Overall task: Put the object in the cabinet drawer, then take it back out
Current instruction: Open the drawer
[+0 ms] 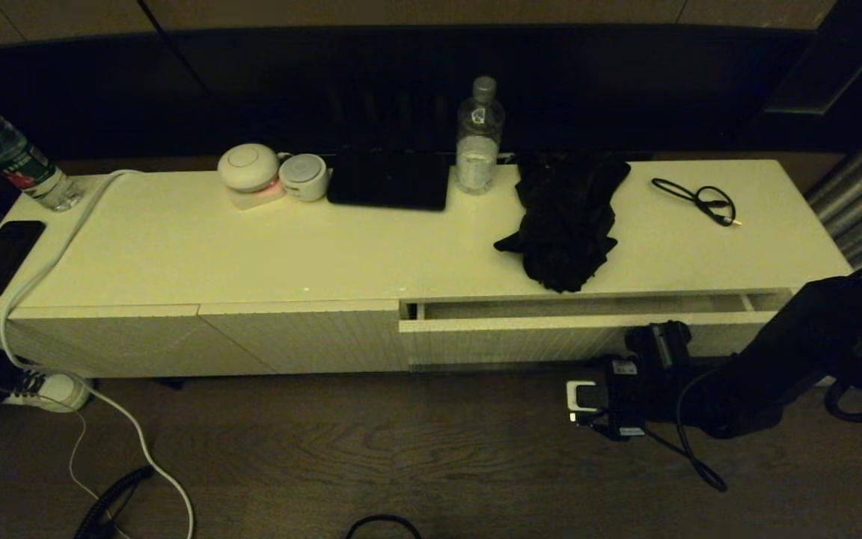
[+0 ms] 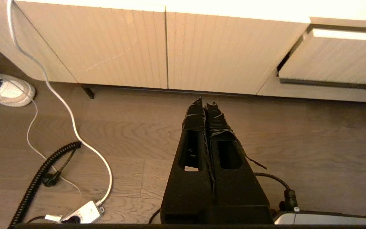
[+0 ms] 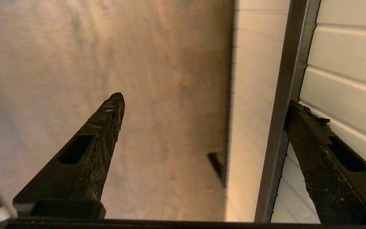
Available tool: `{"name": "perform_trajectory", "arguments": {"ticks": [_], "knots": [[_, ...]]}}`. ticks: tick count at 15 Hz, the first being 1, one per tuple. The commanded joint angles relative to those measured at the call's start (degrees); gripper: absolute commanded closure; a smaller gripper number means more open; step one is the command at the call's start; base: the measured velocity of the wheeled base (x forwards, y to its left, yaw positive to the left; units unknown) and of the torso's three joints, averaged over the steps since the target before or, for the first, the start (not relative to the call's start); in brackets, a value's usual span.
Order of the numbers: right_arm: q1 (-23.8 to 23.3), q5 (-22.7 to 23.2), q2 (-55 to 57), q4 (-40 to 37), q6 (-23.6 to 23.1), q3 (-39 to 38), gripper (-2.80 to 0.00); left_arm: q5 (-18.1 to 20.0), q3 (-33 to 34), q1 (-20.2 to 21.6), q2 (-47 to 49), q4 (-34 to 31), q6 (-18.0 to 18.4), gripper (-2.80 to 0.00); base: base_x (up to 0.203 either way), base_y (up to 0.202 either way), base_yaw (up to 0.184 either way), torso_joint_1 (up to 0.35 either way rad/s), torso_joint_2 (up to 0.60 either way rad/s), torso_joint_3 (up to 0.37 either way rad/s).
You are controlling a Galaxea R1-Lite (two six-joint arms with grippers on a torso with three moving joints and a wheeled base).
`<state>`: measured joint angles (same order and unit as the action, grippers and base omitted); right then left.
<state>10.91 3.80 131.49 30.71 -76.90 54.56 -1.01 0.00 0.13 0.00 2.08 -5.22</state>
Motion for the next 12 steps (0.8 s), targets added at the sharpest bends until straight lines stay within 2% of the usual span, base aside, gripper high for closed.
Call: {"name": "perform_trajectory", "arguments": {"ticks": [1, 7, 12], "knots": [[0.41, 0.06, -1.91, 0.55, -0.23, -2.36, -2.80, -0.04, 0.00, 0.04, -0.09, 0.02, -0.05, 0.00, 0.000, 0.000, 0.000, 0.000, 0.00, 0.000], [0.91, 0.20, -4.81, 1.12, 1.13, -10.24, -2.80, -0.04, 0.08, 0.04, -0.09, 0.02, -0.05, 0.00, 0.000, 0.000, 0.000, 0.000, 0.00, 0.000], [1.83, 0.24, -7.31, 7.63, 1.17, -18.52, -2.80, -0.04, 0.00, 0.04, -0.09, 0.02, -0.05, 0.00, 0.000, 0.000, 0.000, 0.000, 0.00, 0.000]]}}
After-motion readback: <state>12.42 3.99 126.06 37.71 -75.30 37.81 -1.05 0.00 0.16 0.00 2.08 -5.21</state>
